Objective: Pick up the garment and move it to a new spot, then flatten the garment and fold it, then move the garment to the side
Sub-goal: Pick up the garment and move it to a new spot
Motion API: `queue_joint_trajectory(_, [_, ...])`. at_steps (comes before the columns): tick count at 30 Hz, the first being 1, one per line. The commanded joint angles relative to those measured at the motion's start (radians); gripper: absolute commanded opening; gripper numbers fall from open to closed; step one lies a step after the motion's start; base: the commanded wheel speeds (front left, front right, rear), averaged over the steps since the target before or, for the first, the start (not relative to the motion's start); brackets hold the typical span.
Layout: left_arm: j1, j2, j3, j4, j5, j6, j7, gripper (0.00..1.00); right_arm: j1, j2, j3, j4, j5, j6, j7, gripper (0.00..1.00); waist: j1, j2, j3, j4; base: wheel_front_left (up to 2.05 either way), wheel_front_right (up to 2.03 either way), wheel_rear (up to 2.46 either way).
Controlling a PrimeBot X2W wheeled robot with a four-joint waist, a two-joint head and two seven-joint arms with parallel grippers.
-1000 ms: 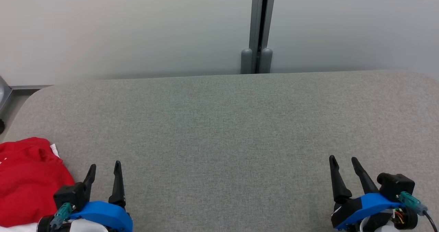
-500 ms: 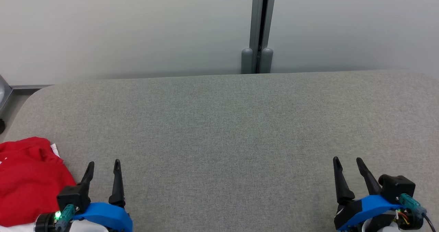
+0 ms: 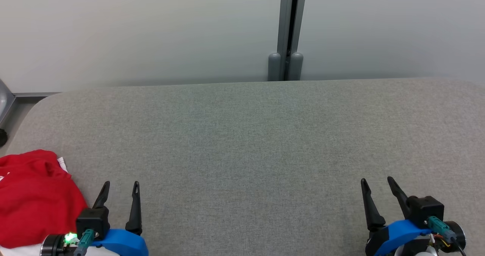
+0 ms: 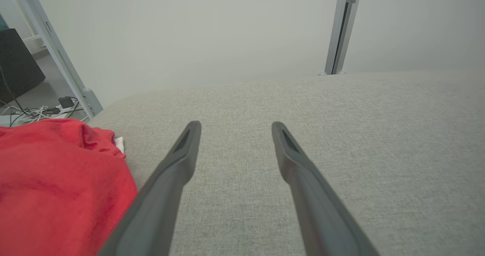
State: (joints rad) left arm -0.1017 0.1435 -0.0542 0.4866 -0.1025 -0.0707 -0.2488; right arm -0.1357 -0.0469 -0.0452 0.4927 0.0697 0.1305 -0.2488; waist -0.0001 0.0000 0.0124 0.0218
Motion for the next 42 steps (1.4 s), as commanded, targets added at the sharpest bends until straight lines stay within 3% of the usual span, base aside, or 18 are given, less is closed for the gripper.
queue_joint_trajectory(1, [0.002,0.002,0.0,0.008,0.021,0.0,-0.008,1.0,-0.011,-0.006,-0.002,0.001,-0.025,0.0,-0.008,1.0,0.0001,0.0,0.0,0.003,0.0,0.0,0.0])
queue_joint_trajectory(8, [0.003,0.001,0.023,0.042,0.055,0.005,-0.018,1.0,-0.013,-0.006,0.017,0.018,-0.066,0.0,-0.018,1.0,0.0001,0.0,0.014,0.068,0.0,0.0,0.0])
queue_joint_trajectory(18, [0.019,0.032,0.101,0.065,0.032,0.01,-0.017,1.0,-0.035,-0.005,0.075,0.034,-0.033,0.0,-0.017,1.0,0.0001,0.0,0.04,0.256,0.0,0.0,0.0])
queue_joint_trajectory(27, [0.03,0.026,0.18,0.088,0.01,0.009,-0.017,1.0,-0.08,-0.006,0.219,0.064,-0.008,0.0,-0.017,1.0,0.0001,0.0,0.061,0.386,0.0,0.0,0.0])
queue_joint_trajectory(36, [-0.008,0.015,0.22,0.104,0.011,-0.009,-0.017,1.0,-0.115,-0.006,0.325,0.092,0.014,0.0,-0.017,1.0,0.0001,0.0,0.084,0.415,0.0,0.0,0.0])
queue_joint_trajectory(42, [-0.111,0.058,0.216,0.134,-0.013,-0.048,-0.017,1.0,-0.141,-0.006,0.335,0.11,-0.015,0.0,-0.017,1.0,0.0001,0.0,0.136,0.385,0.0,0.0,0.0])
